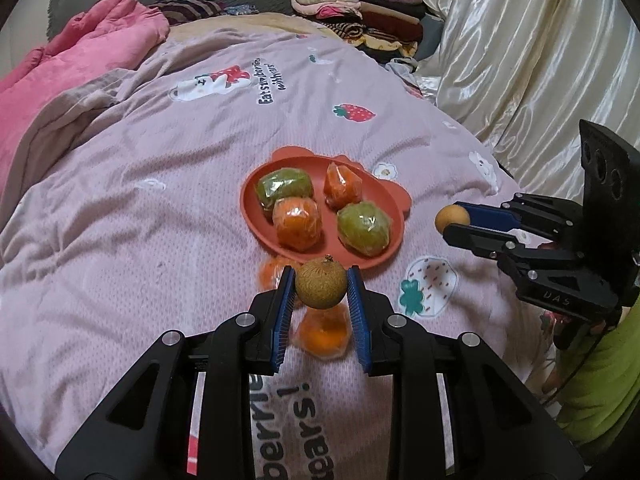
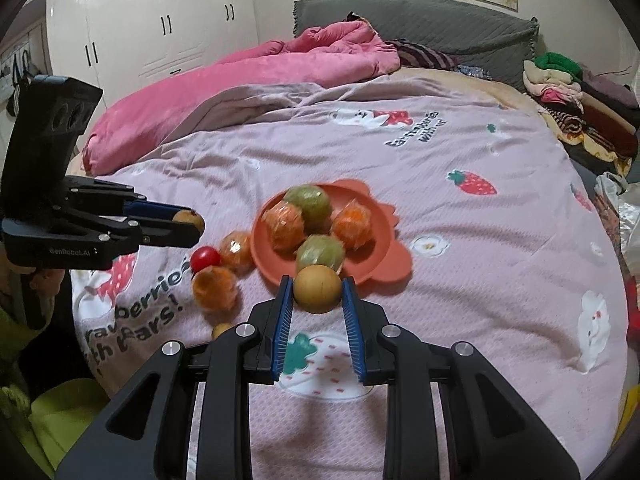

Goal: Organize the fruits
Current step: 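Carry both small fruits over the orange plate and open both tools to release them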

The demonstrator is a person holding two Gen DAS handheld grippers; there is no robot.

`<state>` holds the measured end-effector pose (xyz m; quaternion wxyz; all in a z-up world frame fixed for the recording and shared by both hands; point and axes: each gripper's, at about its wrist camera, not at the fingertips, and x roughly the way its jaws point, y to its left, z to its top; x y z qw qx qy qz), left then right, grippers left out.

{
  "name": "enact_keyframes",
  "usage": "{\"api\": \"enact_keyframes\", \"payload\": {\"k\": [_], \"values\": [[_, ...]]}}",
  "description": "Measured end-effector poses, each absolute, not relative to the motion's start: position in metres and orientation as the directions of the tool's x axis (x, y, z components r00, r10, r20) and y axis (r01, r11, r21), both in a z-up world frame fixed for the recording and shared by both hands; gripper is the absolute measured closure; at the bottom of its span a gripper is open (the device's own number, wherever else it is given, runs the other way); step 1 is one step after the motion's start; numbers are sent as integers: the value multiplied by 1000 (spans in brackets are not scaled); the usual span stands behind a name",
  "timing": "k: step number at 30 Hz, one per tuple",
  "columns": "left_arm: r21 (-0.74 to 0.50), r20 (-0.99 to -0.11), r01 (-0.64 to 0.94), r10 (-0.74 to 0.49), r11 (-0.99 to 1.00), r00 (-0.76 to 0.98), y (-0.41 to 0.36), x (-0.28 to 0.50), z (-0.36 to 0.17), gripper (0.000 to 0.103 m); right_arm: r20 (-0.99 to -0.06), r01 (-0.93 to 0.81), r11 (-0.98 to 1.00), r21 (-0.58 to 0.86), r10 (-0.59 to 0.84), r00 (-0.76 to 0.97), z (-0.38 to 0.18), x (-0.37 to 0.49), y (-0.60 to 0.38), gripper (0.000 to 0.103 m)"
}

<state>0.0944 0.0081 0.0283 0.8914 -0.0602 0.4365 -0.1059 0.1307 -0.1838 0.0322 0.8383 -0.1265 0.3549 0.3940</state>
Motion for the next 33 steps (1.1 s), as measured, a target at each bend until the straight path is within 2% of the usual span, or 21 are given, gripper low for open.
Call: {"api": "enact_keyframes", "payload": {"k": [33], "values": [[-180,-806,191,-256,965,534,-19,142,0,84,-693,-736,672,81,569,443,29,183,-169,79]]}}
